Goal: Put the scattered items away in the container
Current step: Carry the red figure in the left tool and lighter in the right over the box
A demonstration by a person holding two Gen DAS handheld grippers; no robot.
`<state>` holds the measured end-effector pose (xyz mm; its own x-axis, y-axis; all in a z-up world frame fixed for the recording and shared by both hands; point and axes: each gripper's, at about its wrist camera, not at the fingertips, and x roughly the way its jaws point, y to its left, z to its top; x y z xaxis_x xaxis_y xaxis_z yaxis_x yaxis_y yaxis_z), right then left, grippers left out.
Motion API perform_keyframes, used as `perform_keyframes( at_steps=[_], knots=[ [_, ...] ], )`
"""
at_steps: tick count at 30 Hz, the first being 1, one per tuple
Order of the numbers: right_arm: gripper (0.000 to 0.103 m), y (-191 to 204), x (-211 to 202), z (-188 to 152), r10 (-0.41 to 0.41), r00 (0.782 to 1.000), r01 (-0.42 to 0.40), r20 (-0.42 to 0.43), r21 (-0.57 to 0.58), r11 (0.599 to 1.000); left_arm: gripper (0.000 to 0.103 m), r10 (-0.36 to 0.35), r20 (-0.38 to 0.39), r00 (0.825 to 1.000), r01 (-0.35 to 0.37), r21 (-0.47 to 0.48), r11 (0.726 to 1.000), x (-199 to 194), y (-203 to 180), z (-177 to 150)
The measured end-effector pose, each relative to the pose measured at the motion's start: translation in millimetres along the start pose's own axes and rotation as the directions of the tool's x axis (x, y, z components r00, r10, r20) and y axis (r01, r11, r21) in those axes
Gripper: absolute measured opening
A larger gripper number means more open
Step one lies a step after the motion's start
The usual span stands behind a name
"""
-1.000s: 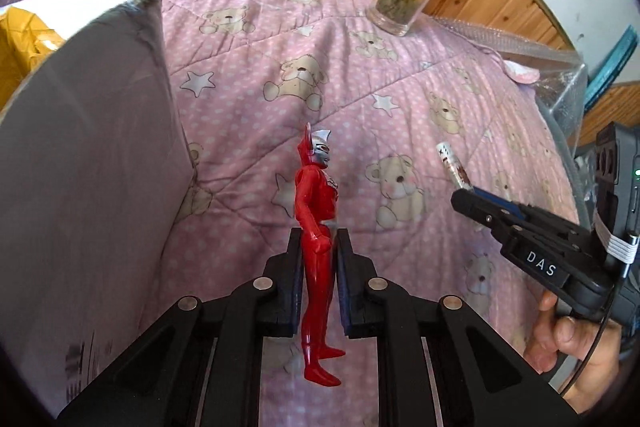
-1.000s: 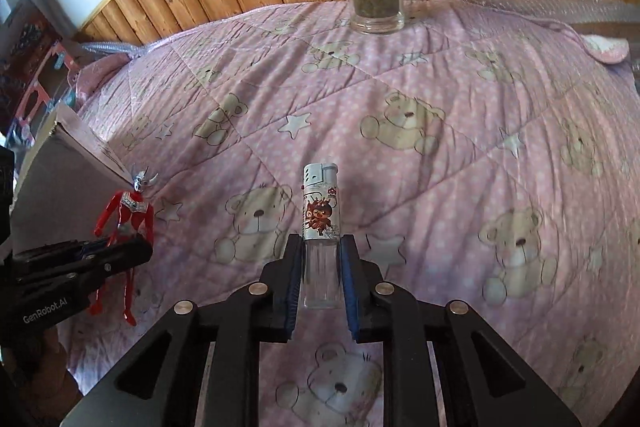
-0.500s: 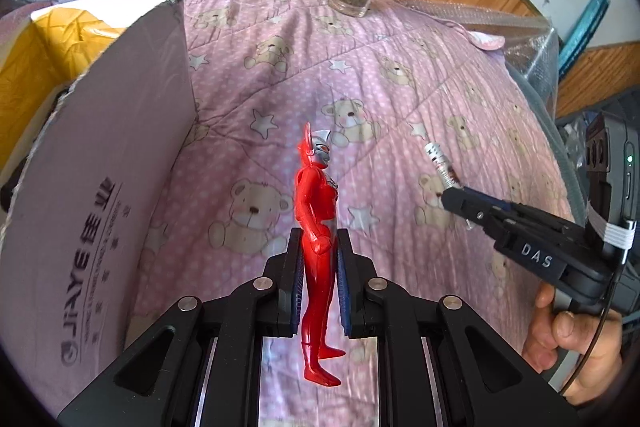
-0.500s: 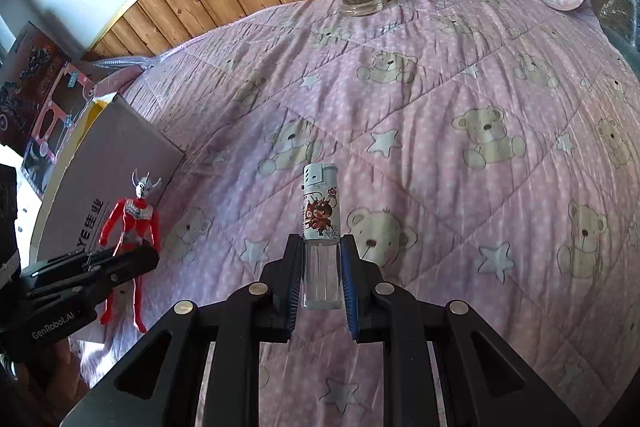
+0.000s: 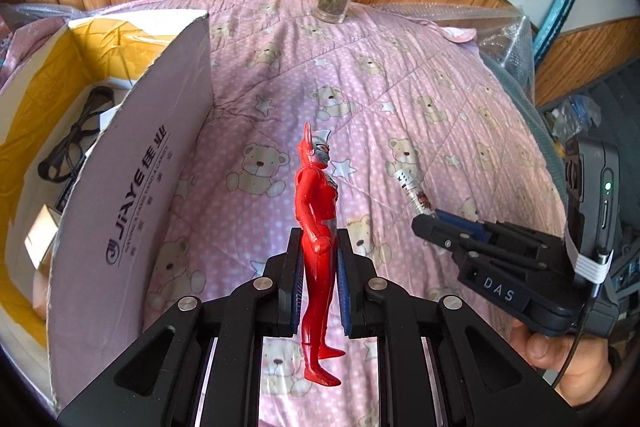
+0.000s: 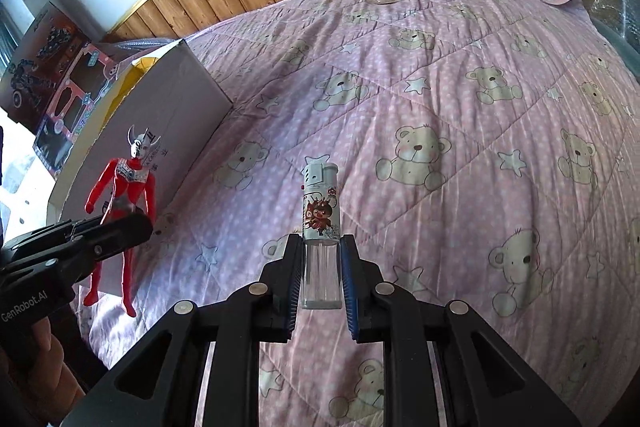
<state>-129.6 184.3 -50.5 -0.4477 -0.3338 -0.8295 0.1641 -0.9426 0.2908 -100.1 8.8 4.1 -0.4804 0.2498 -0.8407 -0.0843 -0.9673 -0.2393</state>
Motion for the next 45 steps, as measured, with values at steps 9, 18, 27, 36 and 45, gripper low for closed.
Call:
perform_keyframes(
  at_steps=[9,18,27,36,45],
  knots=[
    [0.020,29.3,-19.0,-30.5,-0.013,1.000,0.013,0.021,-0.025,1.000,0.015,-0.002,0.032,0.999,0.001,0.029,1.000,-28.4,0.2,-20.0],
    [0.020,60.3,-38.0,-40.7,0.001,0.999,0.001,0.036,-0.048,0.999,0.015,-0.006,0.060,0.998,0.004,0.031,1.000,-53.6,12.1,-31.8],
    [0.020,95.9,-53.9,-42.4,0.027,0.998,-0.022,0.060,-0.086,0.996,0.015,-0.014,0.096,0.995,0.011,0.027,1.000,-76.1,24.5,-37.2],
    [0.020,133.5,-68.3,-32.0,0.048,0.995,-0.035,0.086,-0.139,0.990,0.015,-0.015,0.128,0.992,0.016,-0.008,1.000,-96.3,51.4,-37.6],
    [0.020,171.8,-77.9,-19.4,0.070,0.992,-0.047,0.105,-0.202,0.978,0.015,-0.018,0.164,0.986,0.025,-0.046,0.999,-121.2,83.9,-37.5]
  ],
)
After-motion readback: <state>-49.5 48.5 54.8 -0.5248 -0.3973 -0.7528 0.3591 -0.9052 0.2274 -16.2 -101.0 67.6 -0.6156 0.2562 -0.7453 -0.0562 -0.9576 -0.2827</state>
